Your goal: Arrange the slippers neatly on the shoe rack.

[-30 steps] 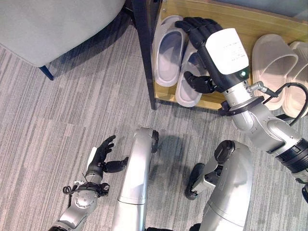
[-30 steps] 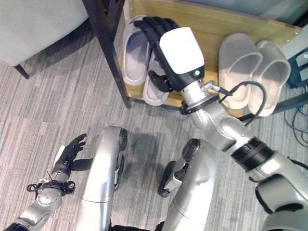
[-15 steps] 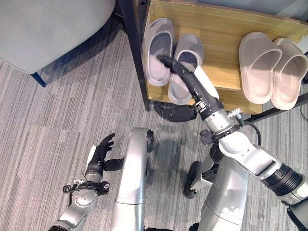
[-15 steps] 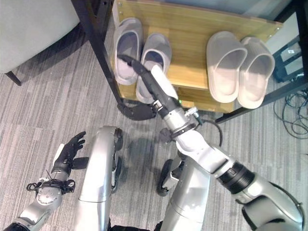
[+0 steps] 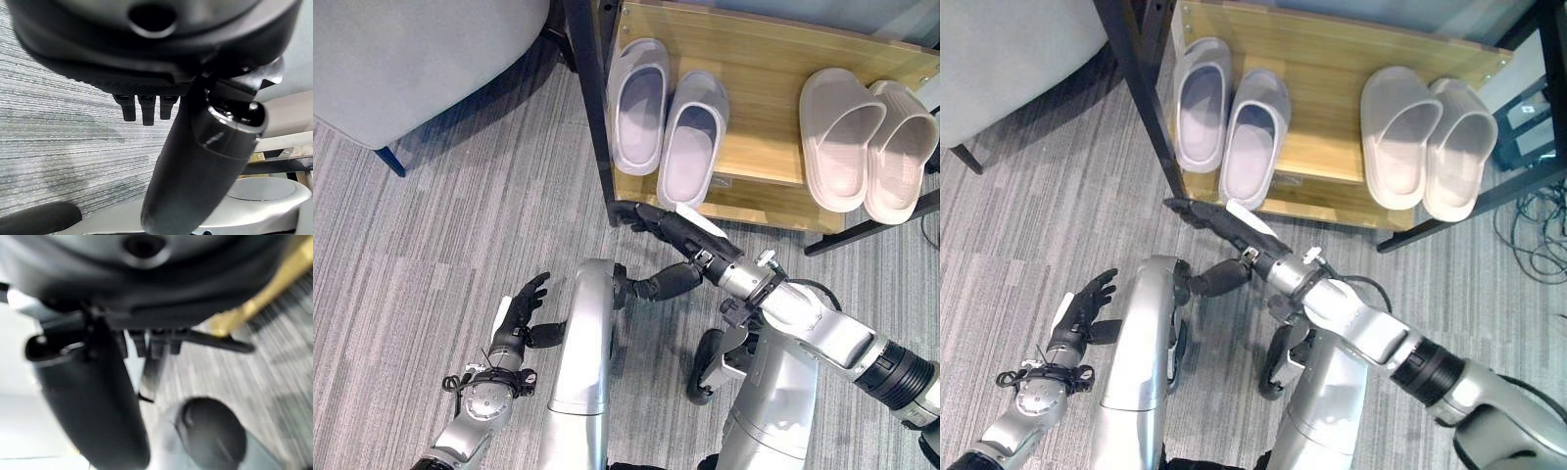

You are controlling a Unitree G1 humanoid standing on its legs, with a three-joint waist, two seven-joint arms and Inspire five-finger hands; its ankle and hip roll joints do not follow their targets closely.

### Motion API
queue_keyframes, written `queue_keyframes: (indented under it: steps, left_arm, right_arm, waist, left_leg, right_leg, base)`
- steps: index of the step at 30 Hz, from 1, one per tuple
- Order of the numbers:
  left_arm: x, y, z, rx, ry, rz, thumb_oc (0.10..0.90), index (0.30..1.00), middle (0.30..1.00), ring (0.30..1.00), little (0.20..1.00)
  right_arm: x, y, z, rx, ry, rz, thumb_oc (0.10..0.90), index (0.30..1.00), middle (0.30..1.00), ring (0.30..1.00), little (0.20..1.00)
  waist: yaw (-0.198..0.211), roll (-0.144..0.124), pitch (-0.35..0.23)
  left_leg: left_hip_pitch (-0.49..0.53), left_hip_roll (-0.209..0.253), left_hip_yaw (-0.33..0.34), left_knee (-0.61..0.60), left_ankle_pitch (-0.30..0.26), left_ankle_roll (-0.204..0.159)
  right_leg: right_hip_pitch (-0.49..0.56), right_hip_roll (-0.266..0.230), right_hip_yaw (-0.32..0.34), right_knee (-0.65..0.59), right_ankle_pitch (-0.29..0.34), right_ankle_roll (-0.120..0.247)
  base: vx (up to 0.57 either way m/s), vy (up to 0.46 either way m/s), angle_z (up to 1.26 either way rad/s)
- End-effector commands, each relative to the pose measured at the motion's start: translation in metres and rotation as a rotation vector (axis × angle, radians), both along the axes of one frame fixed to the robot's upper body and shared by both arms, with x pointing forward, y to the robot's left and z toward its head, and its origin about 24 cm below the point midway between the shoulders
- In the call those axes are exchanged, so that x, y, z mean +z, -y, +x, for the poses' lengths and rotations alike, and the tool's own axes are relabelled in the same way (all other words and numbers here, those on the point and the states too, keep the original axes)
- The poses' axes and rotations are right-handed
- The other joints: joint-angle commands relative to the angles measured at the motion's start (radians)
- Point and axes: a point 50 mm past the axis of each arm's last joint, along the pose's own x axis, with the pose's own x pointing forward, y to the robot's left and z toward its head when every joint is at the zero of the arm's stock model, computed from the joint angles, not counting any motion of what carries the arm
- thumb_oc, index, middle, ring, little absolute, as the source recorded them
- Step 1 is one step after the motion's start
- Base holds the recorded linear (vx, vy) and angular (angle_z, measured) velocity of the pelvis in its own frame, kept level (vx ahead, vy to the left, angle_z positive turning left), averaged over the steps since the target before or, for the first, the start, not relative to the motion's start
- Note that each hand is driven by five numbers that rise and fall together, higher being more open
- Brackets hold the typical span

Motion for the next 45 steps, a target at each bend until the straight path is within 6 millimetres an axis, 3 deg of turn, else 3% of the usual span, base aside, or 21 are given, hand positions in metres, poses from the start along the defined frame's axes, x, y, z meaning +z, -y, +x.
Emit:
queue_keyframes:
  steps: [1, 11, 16, 30, 39, 45]
  left_arm:
    - [0.018, 0.033, 0.002, -0.132, 0.112, -0.073, 0.800, 0.900, 0.900, 0.900, 0.900]
    - [0.021, 0.032, 0.006, -0.159, 0.124, -0.056, 0.800, 0.900, 0.900, 0.900, 0.900]
    - [0.021, 0.031, 0.007, -0.155, 0.124, -0.060, 0.800, 0.900, 0.900, 0.900, 0.900]
    - [0.017, 0.029, 0.006, -0.114, 0.112, -0.094, 0.800, 0.900, 0.900, 0.900, 0.900]
    - [0.014, 0.031, 0.005, -0.114, 0.101, -0.103, 0.800, 0.900, 0.900, 0.900, 0.900]
    - [0.016, 0.030, 0.005, -0.123, 0.107, -0.100, 0.800, 0.900, 0.900, 0.900, 0.900]
  right_arm:
    - [0.039, -0.002, -0.003, 0.083, 0.147, 0.007, 0.800, 0.900, 0.900, 0.900, 0.900]
    - [0.045, 0.017, 0.015, -0.022, 0.223, -0.130, 0.800, 0.900, 0.900, 0.900, 0.900]
    - [0.047, 0.023, 0.023, -0.089, 0.243, -0.104, 0.800, 0.900, 0.900, 0.900, 0.900]
    - [0.077, 0.035, 0.044, -0.316, 0.452, -0.041, 0.800, 0.900, 0.900, 0.900, 0.900]
    - [0.083, 0.038, 0.051, -0.361, 0.490, -0.077, 0.800, 0.900, 0.900, 0.900, 0.900]
    - [0.080, 0.031, 0.047, -0.297, 0.472, -0.092, 0.800, 0.900, 0.900, 0.900, 0.900]
  waist:
    - [0.043, 0.021, -0.039]
    - [0.049, 0.023, -0.039]
    - [0.049, 0.024, -0.039]
    - [0.063, 0.034, -0.039]
    - [0.071, 0.039, -0.039]
    - [0.071, 0.041, -0.039]
  left_leg:
    - [-0.057, -0.041, 0.037, -0.143, -0.001, -0.002]
    - [-0.057, -0.042, 0.038, -0.152, -0.002, -0.004]
    - [-0.057, -0.043, 0.040, -0.155, -0.002, -0.004]
    - [-0.057, -0.050, 0.046, -0.160, -0.008, -0.002]
    - [-0.057, -0.051, 0.043, -0.158, -0.012, -0.004]
    - [-0.057, -0.051, 0.043, -0.158, -0.011, -0.006]
  right_leg:
    - [-0.021, -0.037, 0.043, -0.073, 0.031, -0.030]
    - [-0.021, -0.038, 0.056, -0.074, 0.034, -0.031]
    - [-0.021, -0.038, 0.058, -0.075, 0.035, -0.031]
    - [-0.021, -0.033, 0.063, -0.073, 0.037, -0.040]
    - [-0.021, -0.031, 0.064, -0.069, 0.037, -0.044]
    - [-0.021, -0.031, 0.063, -0.069, 0.038, -0.045]
  base:
    - [0.00, 0.000, 0.00]
    - [0.00, 0.000, 0.00]
    - [0.00, 0.000, 0.00]
    - [0.00, 0.000, 0.00]
    - [0.00, 0.000, 0.00]
    - [0.00, 0.000, 0.00]
